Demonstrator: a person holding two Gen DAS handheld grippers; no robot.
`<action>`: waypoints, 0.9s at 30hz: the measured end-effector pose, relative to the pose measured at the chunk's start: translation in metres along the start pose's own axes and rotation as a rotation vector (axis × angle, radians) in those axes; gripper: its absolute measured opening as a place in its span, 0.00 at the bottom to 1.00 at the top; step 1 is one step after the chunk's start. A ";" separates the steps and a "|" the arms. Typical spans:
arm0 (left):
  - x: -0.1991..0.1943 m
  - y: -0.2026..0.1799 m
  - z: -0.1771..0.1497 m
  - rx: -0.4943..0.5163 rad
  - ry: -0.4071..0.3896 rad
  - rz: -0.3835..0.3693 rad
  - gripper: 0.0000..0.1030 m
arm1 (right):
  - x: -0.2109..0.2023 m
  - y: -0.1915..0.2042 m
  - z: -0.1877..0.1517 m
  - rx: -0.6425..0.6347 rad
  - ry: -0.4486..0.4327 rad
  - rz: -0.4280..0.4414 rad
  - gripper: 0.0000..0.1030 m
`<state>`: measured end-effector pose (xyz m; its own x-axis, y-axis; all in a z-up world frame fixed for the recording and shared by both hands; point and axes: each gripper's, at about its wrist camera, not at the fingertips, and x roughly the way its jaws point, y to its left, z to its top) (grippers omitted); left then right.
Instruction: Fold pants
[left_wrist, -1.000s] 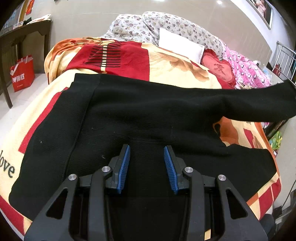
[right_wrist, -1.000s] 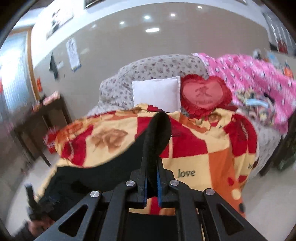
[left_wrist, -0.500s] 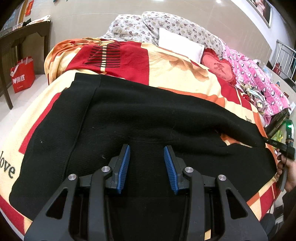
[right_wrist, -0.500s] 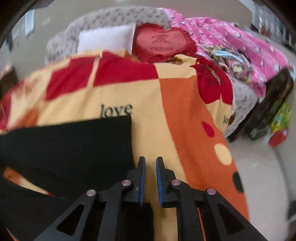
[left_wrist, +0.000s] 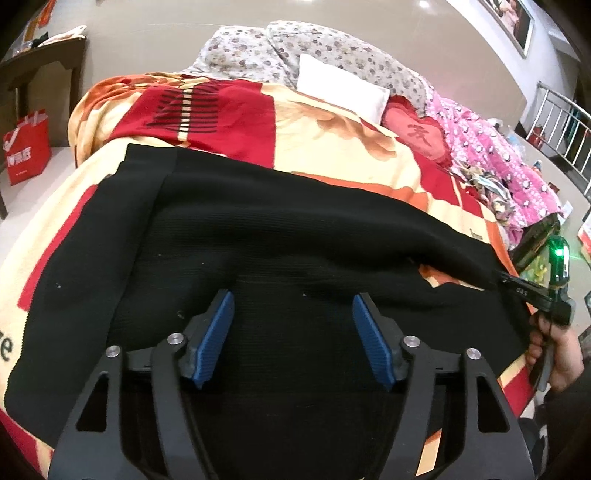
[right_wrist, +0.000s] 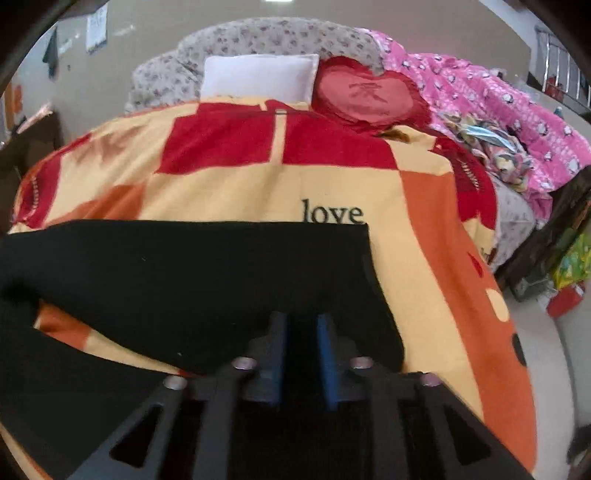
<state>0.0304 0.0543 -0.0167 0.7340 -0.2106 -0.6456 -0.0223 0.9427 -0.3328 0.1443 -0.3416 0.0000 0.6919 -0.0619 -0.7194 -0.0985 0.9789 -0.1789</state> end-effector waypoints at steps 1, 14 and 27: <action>0.000 0.002 0.001 -0.013 -0.004 -0.025 0.71 | -0.002 0.000 0.001 0.005 0.001 -0.009 0.31; -0.004 0.020 0.005 -0.117 -0.010 -0.188 0.76 | 0.014 -0.019 -0.005 0.064 0.018 0.055 0.68; -0.015 0.048 0.095 -0.032 -0.002 -0.043 0.76 | 0.012 -0.017 -0.010 0.065 0.016 0.049 0.68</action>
<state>0.0826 0.1274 0.0420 0.7362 -0.2505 -0.6286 -0.0118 0.9240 -0.3821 0.1475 -0.3610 -0.0124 0.6761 -0.0159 -0.7367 -0.0850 0.9914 -0.0995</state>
